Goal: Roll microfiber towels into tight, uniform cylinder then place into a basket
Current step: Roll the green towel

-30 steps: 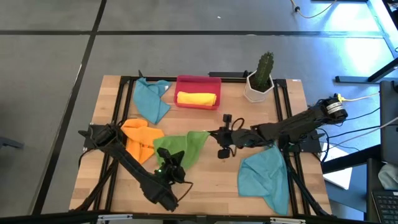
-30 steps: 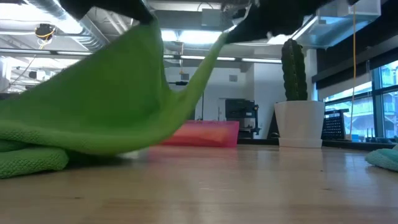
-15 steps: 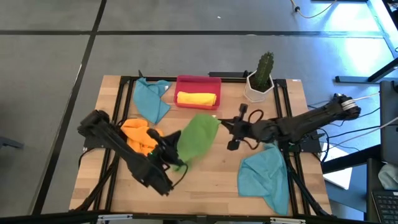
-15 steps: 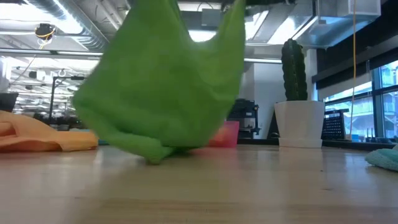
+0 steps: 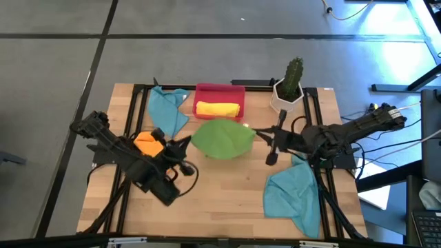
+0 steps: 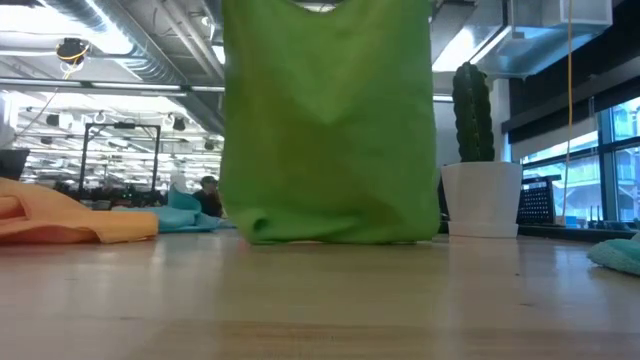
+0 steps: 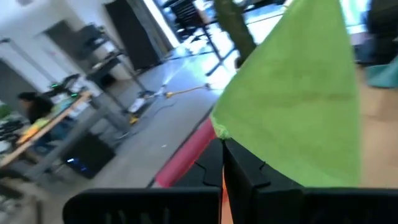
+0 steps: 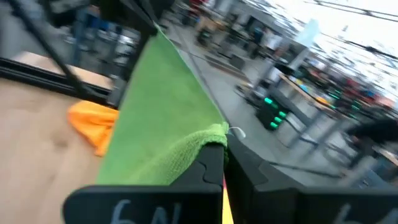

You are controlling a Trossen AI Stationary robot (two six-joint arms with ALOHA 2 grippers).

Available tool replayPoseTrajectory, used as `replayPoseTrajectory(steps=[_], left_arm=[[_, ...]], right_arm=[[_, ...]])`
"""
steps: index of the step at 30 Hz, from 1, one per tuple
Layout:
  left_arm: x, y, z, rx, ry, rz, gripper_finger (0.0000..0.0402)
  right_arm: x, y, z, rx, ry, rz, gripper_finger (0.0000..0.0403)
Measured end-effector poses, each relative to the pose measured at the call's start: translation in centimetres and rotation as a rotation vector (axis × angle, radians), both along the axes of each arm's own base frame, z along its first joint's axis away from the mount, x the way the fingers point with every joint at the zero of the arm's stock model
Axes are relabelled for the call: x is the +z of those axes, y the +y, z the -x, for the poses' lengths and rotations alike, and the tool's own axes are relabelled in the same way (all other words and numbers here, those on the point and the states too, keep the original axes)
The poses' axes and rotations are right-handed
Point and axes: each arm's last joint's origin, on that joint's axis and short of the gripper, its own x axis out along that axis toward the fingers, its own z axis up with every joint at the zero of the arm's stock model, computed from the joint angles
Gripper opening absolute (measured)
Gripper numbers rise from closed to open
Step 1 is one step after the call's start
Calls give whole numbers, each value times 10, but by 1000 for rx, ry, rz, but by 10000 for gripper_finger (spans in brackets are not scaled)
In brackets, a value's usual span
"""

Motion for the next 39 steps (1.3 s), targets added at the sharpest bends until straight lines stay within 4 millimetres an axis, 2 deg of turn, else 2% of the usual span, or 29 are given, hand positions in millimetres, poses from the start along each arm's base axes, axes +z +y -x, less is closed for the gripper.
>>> replayPoseTrajectory(steps=[5,12,17,21,27,32,39], left_arm=[[3,-29,2,-114,-56,42,0],[23,-72,1,-286,-151,72,0],[33,-85,4,-340,-170,47,0],[33,-80,7,-314,-166,24,0],[14,-56,12,-250,-100,106,0],[-31,-30,13,-107,3,182,0],[-91,-1,13,37,112,157,0]], right_arm=[[4,16,4,155,-15,-48,5],[25,40,14,383,-72,-137,5],[34,47,19,418,-100,-222,5],[29,45,18,383,-55,-272,6],[4,23,12,114,141,-257,6],[-33,9,2,2,317,-203,6],[-90,-17,-13,-144,454,-171,6]])
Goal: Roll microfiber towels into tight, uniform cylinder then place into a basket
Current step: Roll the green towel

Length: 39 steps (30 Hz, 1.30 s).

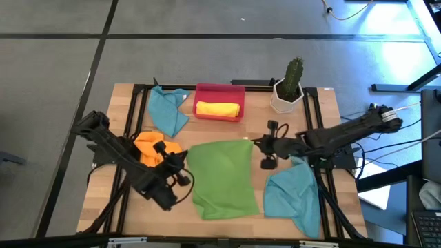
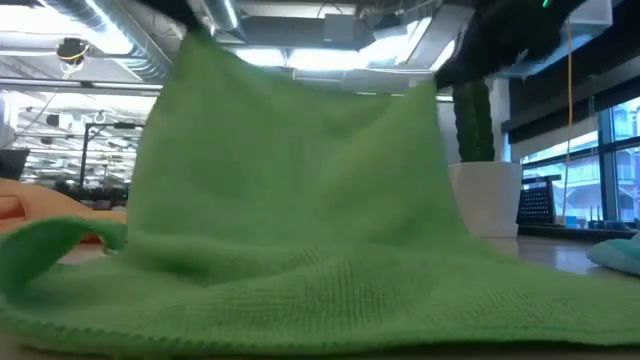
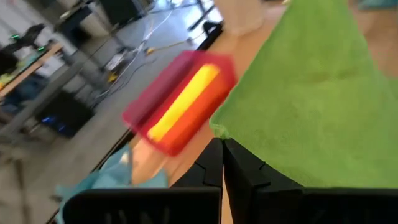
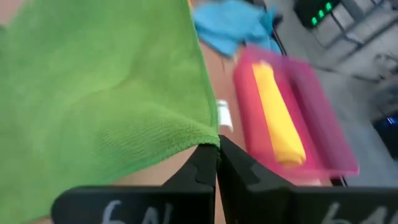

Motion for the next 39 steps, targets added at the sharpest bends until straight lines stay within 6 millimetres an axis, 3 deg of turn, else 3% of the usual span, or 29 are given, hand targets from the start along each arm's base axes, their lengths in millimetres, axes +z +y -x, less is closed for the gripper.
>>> replayPoseTrajectory(steps=[3,7,12,16,20,30,35,39], left_arm=[[-18,14,0,54,56,-16,0],[-33,37,-4,137,123,-39,0],[-40,64,-12,213,205,-77,0],[-40,74,-17,217,261,-99,0],[-41,69,-19,193,245,-79,0],[-42,24,-14,10,134,-19,0],[-55,21,-17,-22,92,-25,0],[-76,32,-16,-25,139,-48,0]], right_arm=[[-13,-13,-5,-35,15,32,6],[-13,-31,-10,-80,5,71,6],[-8,-48,-14,-104,-33,107,6],[-8,-53,-15,-81,-42,78,6],[-8,-48,-15,-50,-36,68,6],[-9,-29,-14,29,-40,38,6],[-9,-35,-15,2,-41,36,6],[-9,-40,-15,-17,-38,43,6]])
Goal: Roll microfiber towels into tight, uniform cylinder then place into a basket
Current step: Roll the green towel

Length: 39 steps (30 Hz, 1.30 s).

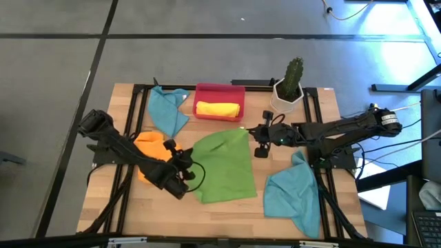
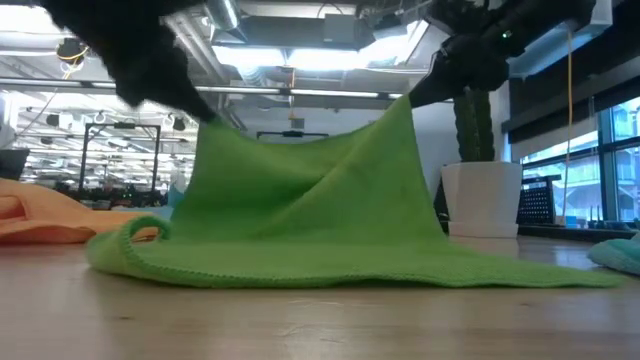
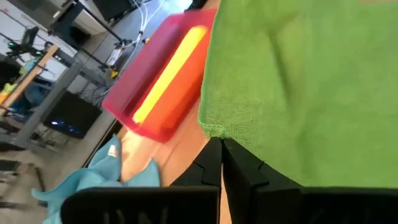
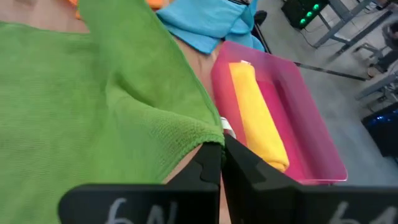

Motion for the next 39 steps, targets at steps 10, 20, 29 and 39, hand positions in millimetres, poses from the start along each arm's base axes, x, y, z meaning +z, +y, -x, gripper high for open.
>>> replayPoseTrajectory(steps=[10,20,29,39], left_arm=[[10,46,-2,56,-11,48,0],[-4,56,4,-184,-209,141,0],[-9,36,12,-373,-253,193,0],[-13,-14,33,-577,-247,249,0]], right_arm=[[4,-37,-1,-75,-21,28,6],[2,-34,-2,46,-35,-108,6],[1,-9,-4,220,-37,-259,6],[-21,39,8,405,33,-270,6]])
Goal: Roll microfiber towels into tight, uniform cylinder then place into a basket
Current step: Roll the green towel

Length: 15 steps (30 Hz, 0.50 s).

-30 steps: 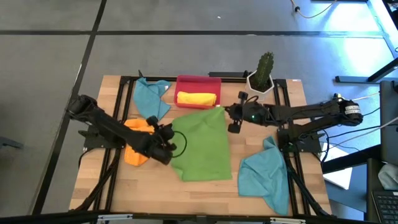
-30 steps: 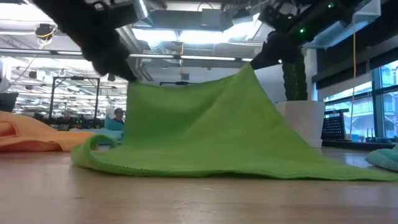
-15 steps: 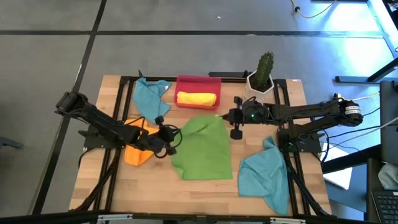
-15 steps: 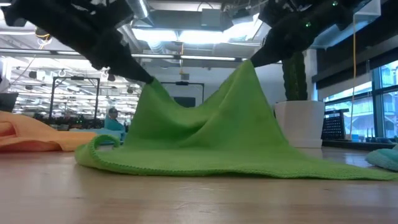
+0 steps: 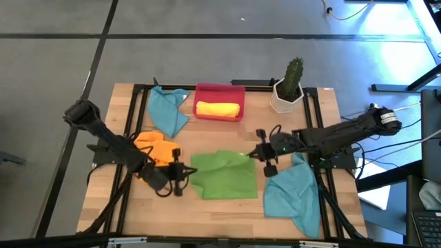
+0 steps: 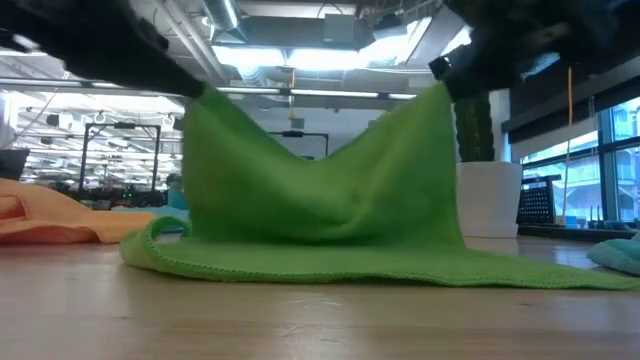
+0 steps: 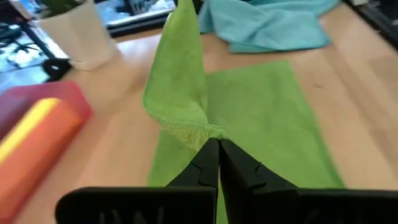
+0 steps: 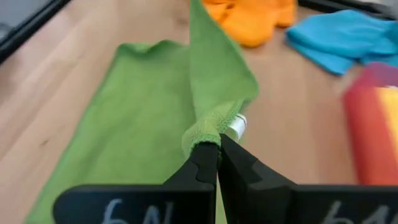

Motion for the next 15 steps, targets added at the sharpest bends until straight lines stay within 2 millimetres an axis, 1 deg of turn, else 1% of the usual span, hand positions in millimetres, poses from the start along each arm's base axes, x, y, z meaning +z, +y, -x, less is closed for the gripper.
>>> replayPoseTrajectory(steps=[4,7,10,15], left_arm=[[-13,-15,4,-31,23,29,0],[-27,-24,4,-42,45,37,0],[-42,-30,2,-43,71,32,0],[-61,-34,-2,-51,110,63,0]], right_arm=[[-19,14,10,41,-24,-45,6],[-33,21,18,77,-42,-53,6],[-45,25,26,104,-64,-65,6],[-59,27,36,134,-82,-165,10]])
